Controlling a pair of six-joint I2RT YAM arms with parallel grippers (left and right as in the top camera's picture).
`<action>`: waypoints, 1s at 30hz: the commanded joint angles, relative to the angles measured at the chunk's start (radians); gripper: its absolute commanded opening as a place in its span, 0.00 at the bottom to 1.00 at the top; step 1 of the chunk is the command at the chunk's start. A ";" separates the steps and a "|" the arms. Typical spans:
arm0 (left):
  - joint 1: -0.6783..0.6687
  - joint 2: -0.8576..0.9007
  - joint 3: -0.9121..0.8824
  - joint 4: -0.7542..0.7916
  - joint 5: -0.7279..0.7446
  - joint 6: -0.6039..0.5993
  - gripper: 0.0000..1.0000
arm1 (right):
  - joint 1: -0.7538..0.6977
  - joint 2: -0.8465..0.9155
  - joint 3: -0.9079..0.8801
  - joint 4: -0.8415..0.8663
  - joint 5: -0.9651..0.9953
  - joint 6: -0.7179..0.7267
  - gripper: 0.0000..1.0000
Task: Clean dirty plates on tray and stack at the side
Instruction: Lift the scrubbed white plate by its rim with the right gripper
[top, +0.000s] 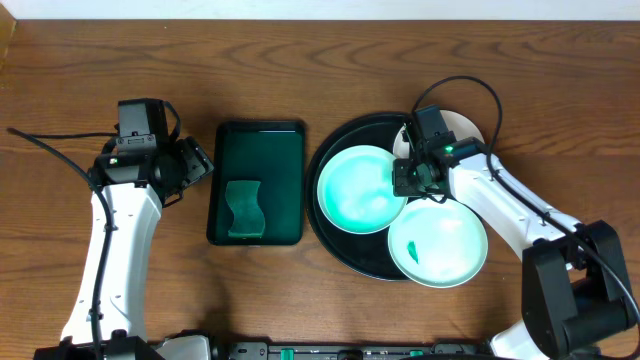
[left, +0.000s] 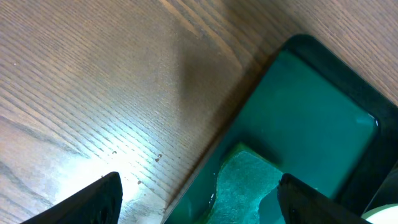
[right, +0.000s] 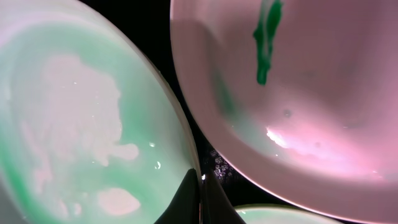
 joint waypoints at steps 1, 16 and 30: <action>0.003 0.000 0.013 0.000 -0.017 0.002 0.80 | -0.005 -0.023 0.008 -0.003 0.011 0.005 0.01; 0.003 0.000 0.013 0.000 -0.017 0.002 0.80 | -0.084 -0.023 0.008 0.001 -0.179 -0.032 0.01; 0.003 0.000 0.013 0.000 -0.017 0.002 0.80 | -0.184 -0.027 0.008 0.001 -0.440 -0.102 0.01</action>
